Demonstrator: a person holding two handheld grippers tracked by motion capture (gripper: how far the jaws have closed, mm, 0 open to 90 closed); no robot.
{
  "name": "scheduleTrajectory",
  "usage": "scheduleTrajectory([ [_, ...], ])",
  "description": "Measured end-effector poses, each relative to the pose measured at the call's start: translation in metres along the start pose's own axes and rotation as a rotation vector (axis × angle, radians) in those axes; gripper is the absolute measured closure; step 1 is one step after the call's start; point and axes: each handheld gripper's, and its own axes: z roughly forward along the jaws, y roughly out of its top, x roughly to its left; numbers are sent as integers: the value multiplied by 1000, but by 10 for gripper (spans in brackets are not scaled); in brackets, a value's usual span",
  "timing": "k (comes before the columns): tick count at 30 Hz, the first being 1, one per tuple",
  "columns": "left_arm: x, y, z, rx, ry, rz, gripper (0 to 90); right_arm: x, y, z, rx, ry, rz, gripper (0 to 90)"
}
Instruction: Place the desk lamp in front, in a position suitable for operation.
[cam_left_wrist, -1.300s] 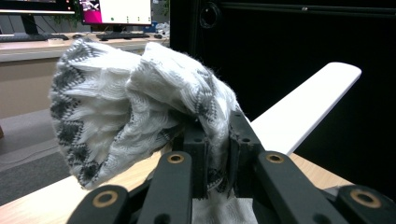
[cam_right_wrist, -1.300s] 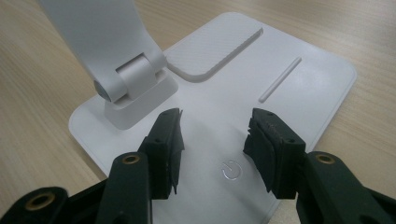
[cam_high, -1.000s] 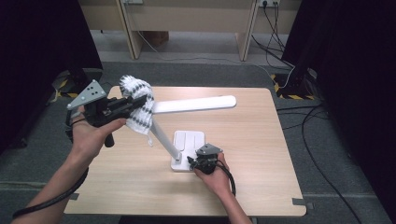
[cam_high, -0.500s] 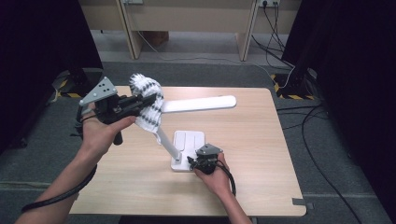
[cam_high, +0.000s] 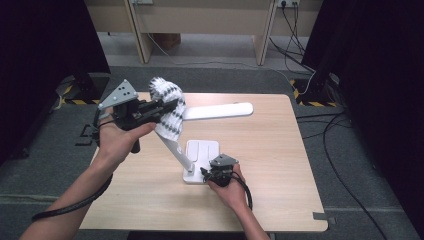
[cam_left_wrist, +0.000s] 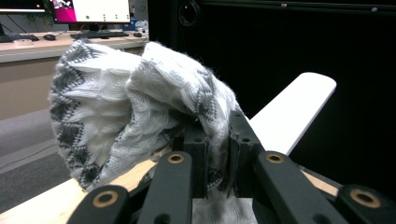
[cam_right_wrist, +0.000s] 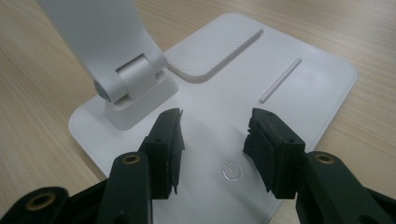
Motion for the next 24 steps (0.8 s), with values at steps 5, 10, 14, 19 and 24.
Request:
scheduleTrajectory([
  [5,-4,2,6,1,-9,-1,801,0,0,0,0,1,-1,544],
  [10,-9,5,13,2,-18,1,801,0,0,0,-2,1,-3,543],
  [14,-12,7,19,5,-31,-4,801,-1,0,0,-4,3,-6,544],
  [19,-16,9,26,6,-44,-11,801,-1,0,0,-4,3,-4,543],
  [24,-21,12,33,12,-58,-16,801,-1,-1,0,-7,3,-6,543],
])
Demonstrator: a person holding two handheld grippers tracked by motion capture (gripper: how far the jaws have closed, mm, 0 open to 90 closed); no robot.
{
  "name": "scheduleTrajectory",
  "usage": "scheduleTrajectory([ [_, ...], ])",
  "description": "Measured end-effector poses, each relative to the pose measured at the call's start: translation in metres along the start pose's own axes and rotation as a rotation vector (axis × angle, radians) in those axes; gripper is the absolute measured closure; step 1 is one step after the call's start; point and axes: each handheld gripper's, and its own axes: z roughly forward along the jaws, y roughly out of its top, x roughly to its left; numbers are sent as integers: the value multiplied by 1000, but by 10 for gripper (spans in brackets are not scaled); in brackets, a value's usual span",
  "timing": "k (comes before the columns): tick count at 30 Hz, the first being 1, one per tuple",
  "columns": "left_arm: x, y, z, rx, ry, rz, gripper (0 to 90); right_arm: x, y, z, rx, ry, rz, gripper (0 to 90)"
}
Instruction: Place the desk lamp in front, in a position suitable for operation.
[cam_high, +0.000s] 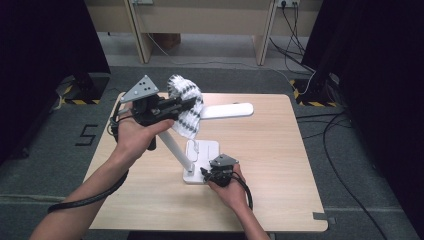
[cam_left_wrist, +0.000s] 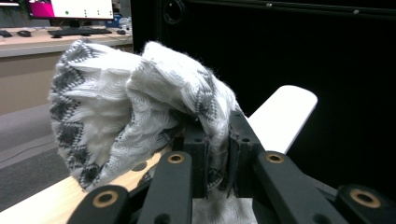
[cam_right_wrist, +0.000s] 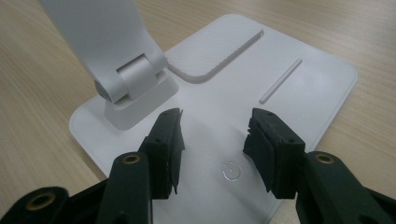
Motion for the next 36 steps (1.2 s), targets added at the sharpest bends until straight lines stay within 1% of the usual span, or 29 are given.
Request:
scheduleTrajectory([
  [15,-16,10,27,19,-47,4,801,0,0,0,0,0,2,543],
  [19,-19,12,33,22,-61,-4,801,0,0,0,-1,2,1,543],
  [24,-23,14,39,22,-69,-4,801,0,0,0,0,4,-1,543],
  [36,-31,17,50,27,-85,9,801,-1,0,0,1,5,-7,543],
])
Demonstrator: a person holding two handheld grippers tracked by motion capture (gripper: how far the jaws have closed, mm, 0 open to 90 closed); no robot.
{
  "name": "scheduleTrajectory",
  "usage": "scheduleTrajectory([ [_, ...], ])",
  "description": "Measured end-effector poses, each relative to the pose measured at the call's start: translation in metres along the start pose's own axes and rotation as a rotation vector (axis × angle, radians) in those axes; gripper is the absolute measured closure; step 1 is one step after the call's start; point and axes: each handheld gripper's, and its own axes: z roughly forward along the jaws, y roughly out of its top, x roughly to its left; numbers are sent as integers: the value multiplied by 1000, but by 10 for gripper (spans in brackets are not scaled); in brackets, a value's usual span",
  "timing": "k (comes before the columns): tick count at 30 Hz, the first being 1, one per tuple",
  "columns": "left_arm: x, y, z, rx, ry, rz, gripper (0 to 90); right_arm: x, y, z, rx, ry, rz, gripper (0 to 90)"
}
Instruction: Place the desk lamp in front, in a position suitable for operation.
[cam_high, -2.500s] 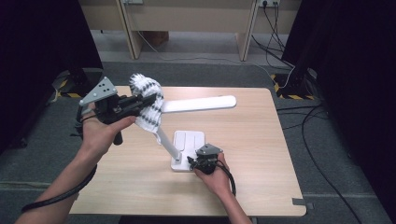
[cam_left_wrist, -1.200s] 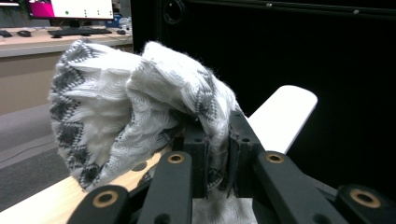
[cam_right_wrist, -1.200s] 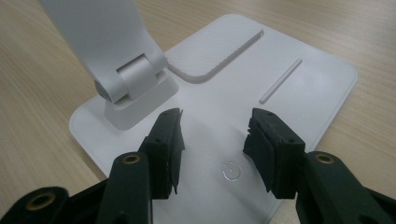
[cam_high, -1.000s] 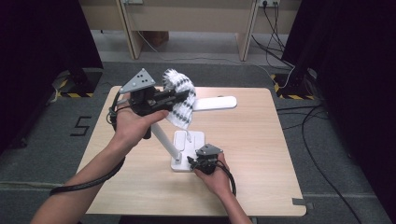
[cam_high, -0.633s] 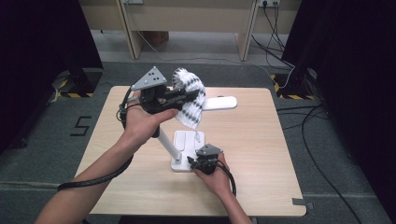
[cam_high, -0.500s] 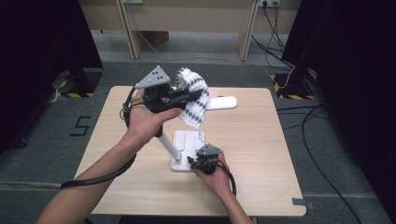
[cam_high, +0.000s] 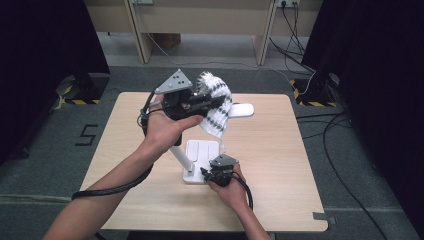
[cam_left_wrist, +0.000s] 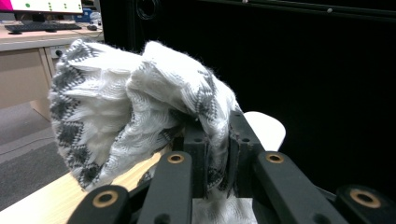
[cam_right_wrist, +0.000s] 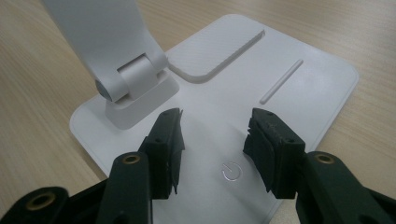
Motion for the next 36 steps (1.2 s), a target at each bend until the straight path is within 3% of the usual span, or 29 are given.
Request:
scheduleTrajectory([
  [27,-27,12,33,6,-58,40,804,0,0,0,0,3,-1,543],
  [36,-33,13,37,-19,-79,47,804,0,-1,0,-5,5,0,543],
])
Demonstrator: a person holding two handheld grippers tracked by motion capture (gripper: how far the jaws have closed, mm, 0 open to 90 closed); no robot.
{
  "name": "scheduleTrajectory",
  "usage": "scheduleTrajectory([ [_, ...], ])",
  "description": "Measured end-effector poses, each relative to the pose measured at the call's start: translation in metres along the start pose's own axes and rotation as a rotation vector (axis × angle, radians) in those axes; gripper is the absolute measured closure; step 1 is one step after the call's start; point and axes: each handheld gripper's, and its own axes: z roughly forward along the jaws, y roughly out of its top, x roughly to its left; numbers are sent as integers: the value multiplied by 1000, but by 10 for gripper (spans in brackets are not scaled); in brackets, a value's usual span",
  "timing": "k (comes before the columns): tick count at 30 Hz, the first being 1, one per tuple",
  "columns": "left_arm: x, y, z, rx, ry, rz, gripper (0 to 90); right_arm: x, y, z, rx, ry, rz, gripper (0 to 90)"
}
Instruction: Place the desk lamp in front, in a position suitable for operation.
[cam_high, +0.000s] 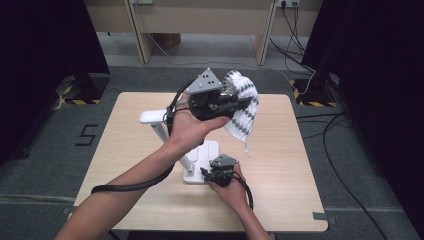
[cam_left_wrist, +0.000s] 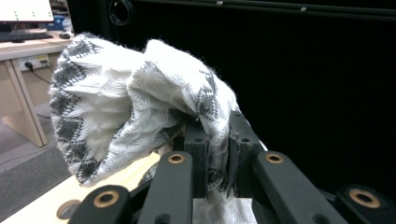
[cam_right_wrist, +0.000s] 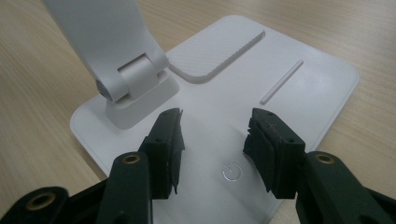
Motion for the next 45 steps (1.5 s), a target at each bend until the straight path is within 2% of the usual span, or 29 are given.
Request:
scheduleTrajectory([
  [6,-11,0,-6,-32,-31,29,804,0,0,0,-2,0,-1,544],
  [11,-27,0,-14,-49,-75,60,804,0,0,0,-3,0,0,543],
  [16,-39,-12,-21,-52,-106,62,805,0,0,0,-3,-1,-3,543],
  [21,-47,-26,-23,-24,-134,65,805,0,0,0,-2,0,0,543],
  [33,-37,-41,-14,15,-108,34,805,0,0,0,-2,0,2,543],
  [45,-26,-48,-18,11,-75,5,805,0,0,0,0,1,4,543],
])
